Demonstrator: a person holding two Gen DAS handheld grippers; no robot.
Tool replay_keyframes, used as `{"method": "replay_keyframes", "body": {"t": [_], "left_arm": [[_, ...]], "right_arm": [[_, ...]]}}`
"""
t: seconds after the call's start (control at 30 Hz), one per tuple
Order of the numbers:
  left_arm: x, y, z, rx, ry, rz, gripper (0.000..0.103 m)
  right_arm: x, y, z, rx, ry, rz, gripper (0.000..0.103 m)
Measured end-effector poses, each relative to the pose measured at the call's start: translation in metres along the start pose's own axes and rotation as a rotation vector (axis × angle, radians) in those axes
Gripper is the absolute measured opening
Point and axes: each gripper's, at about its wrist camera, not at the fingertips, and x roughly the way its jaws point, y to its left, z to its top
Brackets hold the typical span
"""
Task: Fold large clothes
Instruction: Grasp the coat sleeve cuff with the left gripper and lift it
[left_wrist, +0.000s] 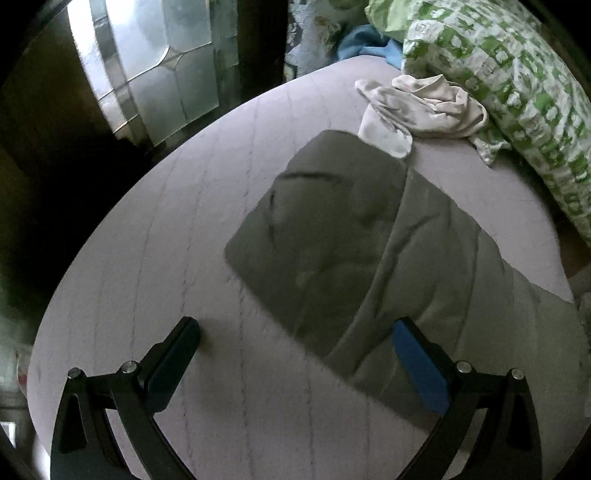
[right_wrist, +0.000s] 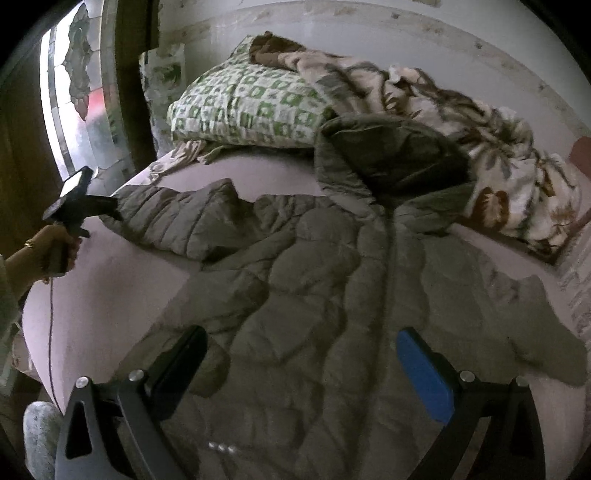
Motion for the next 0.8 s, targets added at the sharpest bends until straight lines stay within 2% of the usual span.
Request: {"method": "replay_keyframes", "body": {"t": [0.07,0.1,0.13,0.17,0.23,0.27,0.33,0.4,0.57,0.67,0.8], "left_arm": [[0.002,-0.003,0.004,0.007,-0.005,0.003,0.103],[0.002,-0.006,0.005,0.015,-0.013,0.001,0.099],[0.001,-0.010,0.005,0.030,-0.028,0.002,0.083],[-0.001,-0.015,0.004,0.047,-0.046,0.005,0.076],[-0.004,-0.020,0.002,0.056,-0.070,0.020,0.052],[-0.005,-0.020,0.001,0.043,-0.071,0.008,0.046],[-0.008,-0.015,0.001,0.005,-0.073,-0.034,0.027],[-0.016,-0.013,0.001,-0.015,-0.082,-0.056,0.019],[-0.069,-0.017,-0.004,0.003,-0.167,-0.125,0.016],[-0.118,-0.039,-0.005,0.083,-0.247,-0.157,0.016],[-0.181,-0.080,-0.011,0.219,-0.330,-0.239,0.016]], "right_arm": [[0.006,0.005,-0.001,-0.006,0.007,0.003,0.103],[0.009,0.006,-0.003,-0.008,0.015,0.005,0.103],[0.011,0.006,-0.004,-0.009,0.022,0.006,0.103],[0.015,0.006,-0.006,-0.008,0.032,0.004,0.103],[0.017,0.003,-0.008,0.001,0.040,-0.001,0.103],[0.017,0.001,-0.008,0.007,0.041,-0.002,0.103],[0.019,-0.004,-0.009,0.019,0.041,-0.007,0.103],[0.021,-0.011,-0.011,0.026,0.045,-0.012,0.103],[0.026,-0.035,-0.020,0.056,0.071,-0.059,0.103],[0.023,-0.053,-0.026,0.094,0.072,-0.077,0.103],[0.020,-0.072,-0.027,0.112,0.065,-0.105,0.103]]}}
